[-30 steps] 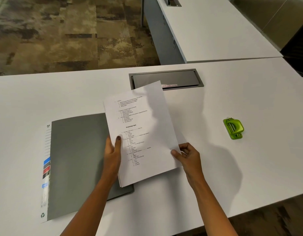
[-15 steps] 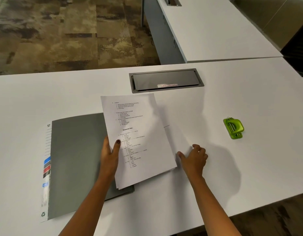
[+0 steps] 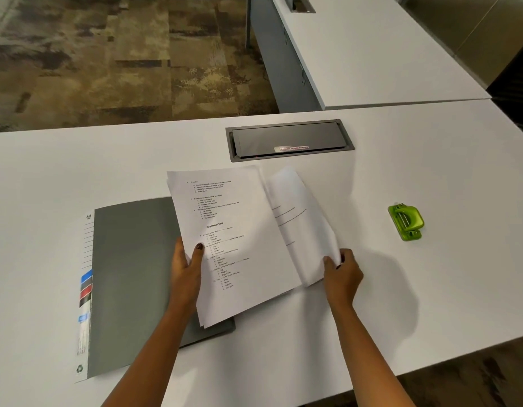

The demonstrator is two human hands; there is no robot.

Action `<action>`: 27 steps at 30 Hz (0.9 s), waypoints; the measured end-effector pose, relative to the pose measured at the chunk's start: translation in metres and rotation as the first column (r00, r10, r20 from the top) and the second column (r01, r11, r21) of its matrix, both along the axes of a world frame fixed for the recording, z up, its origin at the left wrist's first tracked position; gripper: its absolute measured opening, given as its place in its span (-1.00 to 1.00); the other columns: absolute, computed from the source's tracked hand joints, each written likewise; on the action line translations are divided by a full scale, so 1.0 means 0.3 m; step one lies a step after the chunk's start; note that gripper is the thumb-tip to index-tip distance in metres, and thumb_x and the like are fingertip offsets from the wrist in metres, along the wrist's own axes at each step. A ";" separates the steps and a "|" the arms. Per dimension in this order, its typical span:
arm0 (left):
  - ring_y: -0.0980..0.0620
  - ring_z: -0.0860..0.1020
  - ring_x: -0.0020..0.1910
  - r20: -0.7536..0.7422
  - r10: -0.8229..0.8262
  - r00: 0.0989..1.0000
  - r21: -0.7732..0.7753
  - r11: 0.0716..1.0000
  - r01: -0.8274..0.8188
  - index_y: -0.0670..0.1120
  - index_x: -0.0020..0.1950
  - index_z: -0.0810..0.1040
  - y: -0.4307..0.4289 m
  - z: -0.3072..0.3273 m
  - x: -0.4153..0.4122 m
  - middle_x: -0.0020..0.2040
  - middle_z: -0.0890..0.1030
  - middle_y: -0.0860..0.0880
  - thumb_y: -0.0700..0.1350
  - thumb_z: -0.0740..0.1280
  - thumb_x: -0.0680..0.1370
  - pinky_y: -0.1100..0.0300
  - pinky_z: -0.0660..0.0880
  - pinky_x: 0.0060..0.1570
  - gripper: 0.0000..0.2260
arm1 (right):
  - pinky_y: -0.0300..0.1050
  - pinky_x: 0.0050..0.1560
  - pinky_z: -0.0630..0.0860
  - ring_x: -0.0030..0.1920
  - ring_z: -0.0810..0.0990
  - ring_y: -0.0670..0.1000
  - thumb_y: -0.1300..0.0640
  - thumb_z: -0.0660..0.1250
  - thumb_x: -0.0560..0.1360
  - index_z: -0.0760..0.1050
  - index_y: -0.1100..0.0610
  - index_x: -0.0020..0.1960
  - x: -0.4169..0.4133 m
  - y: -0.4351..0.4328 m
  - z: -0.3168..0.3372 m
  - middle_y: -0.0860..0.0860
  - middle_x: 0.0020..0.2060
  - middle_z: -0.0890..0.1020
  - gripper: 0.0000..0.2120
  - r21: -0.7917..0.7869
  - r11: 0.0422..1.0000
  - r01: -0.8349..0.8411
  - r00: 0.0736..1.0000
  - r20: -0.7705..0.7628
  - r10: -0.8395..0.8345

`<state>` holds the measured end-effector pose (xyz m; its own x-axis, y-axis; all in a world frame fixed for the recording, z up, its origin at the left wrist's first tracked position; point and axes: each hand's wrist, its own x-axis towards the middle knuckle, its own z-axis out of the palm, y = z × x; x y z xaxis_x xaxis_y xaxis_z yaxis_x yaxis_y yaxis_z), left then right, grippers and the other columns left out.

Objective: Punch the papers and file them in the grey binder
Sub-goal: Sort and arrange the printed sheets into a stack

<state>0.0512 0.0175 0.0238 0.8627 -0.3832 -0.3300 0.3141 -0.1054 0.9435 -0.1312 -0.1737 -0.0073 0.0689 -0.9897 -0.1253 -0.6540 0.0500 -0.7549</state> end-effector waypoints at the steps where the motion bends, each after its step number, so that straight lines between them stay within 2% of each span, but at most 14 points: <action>1: 0.15 0.57 0.03 0.001 -0.001 1.000 0.005 1.000 0.001 0.02 0.33 0.36 0.002 -0.001 0.002 0.17 0.55 0.07 -0.15 0.18 0.63 0.31 0.52 -0.12 -0.72 | 0.00 -0.03 0.59 -0.12 0.60 0.15 0.28 0.37 0.47 0.50 0.25 0.02 -0.005 0.002 0.022 0.16 -0.10 0.63 -0.86 -0.047 0.998 0.036 0.999 0.041 -0.034; 3: 0.12 0.57 0.03 0.004 -0.003 1.000 0.015 1.000 0.003 0.00 0.36 0.35 0.004 -0.005 0.003 0.19 0.54 0.05 -0.15 0.18 0.63 0.28 0.53 -0.11 -0.70 | -0.09 -0.09 0.56 -0.15 0.60 0.14 0.28 0.38 0.46 0.51 0.25 0.00 -0.014 0.002 0.070 0.17 -0.11 0.63 -0.87 -0.134 0.984 0.116 0.989 0.104 -0.102; 6: 0.01 0.55 0.14 0.008 0.004 1.000 0.026 1.000 -0.004 -0.01 0.39 0.33 0.007 -0.016 0.001 0.25 0.53 0.02 -0.15 0.18 0.63 0.14 0.51 0.03 -0.68 | -0.20 -0.15 0.45 -0.18 0.59 0.16 0.24 0.42 0.44 0.51 0.27 -0.01 -0.030 -0.001 0.149 0.19 -0.11 0.64 -0.83 -0.290 0.932 0.216 0.972 0.151 -0.178; 9: 0.01 0.53 0.17 0.015 0.013 1.000 0.036 0.999 -0.014 -0.02 0.39 0.34 0.010 -0.028 0.000 0.26 0.52 0.02 -0.15 0.18 0.63 0.15 0.49 0.04 -0.68 | -0.42 -0.22 0.39 -0.19 0.54 0.02 0.18 0.43 0.44 0.51 0.25 -0.01 -0.034 0.016 0.234 0.04 -0.14 0.60 -0.80 -0.374 0.876 0.303 0.943 0.253 -0.218; 11: 0.00 0.53 0.18 0.018 0.018 1.000 0.060 0.998 -0.020 0.01 0.36 0.36 0.009 -0.043 -0.001 0.24 0.53 0.04 -0.14 0.19 0.63 0.13 0.49 0.05 -0.70 | -0.48 -0.24 0.44 -0.22 0.54 -0.08 0.15 0.44 0.44 0.50 0.22 -0.01 -0.032 0.024 0.278 -0.03 -0.13 0.57 -0.78 -0.310 0.878 0.365 0.903 0.348 -0.253; 12: -0.01 0.53 0.19 0.016 0.019 1.000 0.075 0.997 -0.021 0.03 0.34 0.36 0.009 -0.052 -0.003 0.23 0.53 0.04 -0.14 0.19 0.62 0.09 0.50 0.08 -0.71 | -0.44 -0.25 0.48 -0.29 0.56 -0.13 0.15 0.46 0.42 0.50 0.20 -0.03 -0.029 0.027 0.287 -0.04 -0.15 0.58 -0.79 -0.244 0.891 0.382 0.878 0.396 -0.268; 14: -0.04 0.53 0.21 0.003 0.013 1.000 0.098 0.995 -0.014 0.06 0.33 0.37 0.008 -0.062 -0.007 0.25 0.54 0.03 -0.11 0.20 0.62 -0.03 0.50 0.16 -0.72 | -0.24 -0.24 0.57 -0.39 0.59 -0.18 0.17 0.47 0.39 0.48 0.15 -0.09 -0.012 0.040 0.282 -0.05 -0.24 0.58 -0.81 -0.075 0.931 0.357 0.840 0.461 -0.285; 16: -0.04 0.53 0.21 -0.013 0.011 1.000 0.110 0.994 -0.009 0.04 0.33 0.37 0.004 -0.066 -0.012 0.25 0.54 0.02 -0.11 0.20 0.62 -0.07 0.49 0.19 -0.72 | -0.11 -0.21 0.58 -0.40 0.59 -0.14 0.21 0.47 0.38 0.49 0.15 -0.12 0.011 0.075 0.252 -0.05 -0.27 0.58 -0.83 0.084 0.958 0.274 0.828 0.487 -0.280; 19: -0.01 0.55 0.15 -0.026 0.030 0.999 0.108 0.994 -0.027 0.02 0.31 0.38 -0.011 -0.061 -0.024 0.17 0.55 0.05 -0.12 0.18 0.63 0.08 0.52 0.06 -0.75 | -0.11 -0.21 0.59 -0.30 0.59 0.01 0.24 0.47 0.38 0.53 0.14 -0.11 0.031 0.151 0.181 0.02 -0.25 0.61 -0.85 0.227 0.960 0.163 0.848 0.466 -0.254; 21: 0.04 0.51 0.15 -0.016 0.043 0.999 0.113 0.993 -0.041 0.00 0.34 0.38 -0.021 -0.048 -0.032 0.19 0.53 0.08 -0.11 0.15 0.64 0.21 0.45 0.03 -0.73 | -0.07 -0.18 0.61 -0.27 0.61 0.03 0.22 0.48 0.37 0.54 0.05 -0.15 0.032 0.193 0.128 0.03 -0.24 0.63 -0.84 0.291 0.948 0.130 0.869 0.427 -0.250; 24: 0.08 0.42 0.21 -0.037 0.080 0.996 0.158 0.985 -0.073 0.00 0.41 0.33 -0.028 -0.043 -0.034 0.24 0.44 0.12 -0.01 0.07 0.66 0.17 0.34 0.20 -0.67 | 0.01 -0.08 0.62 -0.18 0.64 0.07 0.18 0.49 0.35 0.54 0.04 -0.13 0.033 0.240 0.065 0.03 -0.20 0.66 -0.83 0.374 0.922 0.099 0.903 0.356 -0.241; 27: 0.04 0.43 0.22 -0.096 0.098 0.991 0.158 0.984 -0.082 0.01 0.42 0.34 -0.032 -0.050 -0.029 0.26 0.44 0.09 0.07 0.05 0.65 0.09 0.36 0.26 -0.63 | 0.00 -0.07 0.63 -0.14 0.65 0.08 0.17 0.49 0.36 0.52 0.09 -0.06 0.038 0.277 0.040 0.05 -0.16 0.66 -0.79 0.412 0.909 0.065 0.929 0.308 -0.206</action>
<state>0.0424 0.0078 0.0087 0.8500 -0.2432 -0.4673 0.4232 -0.2132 0.8806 -0.1198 -0.0906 0.0048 0.0450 -0.8681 -0.4944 -0.3290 0.4544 -0.8278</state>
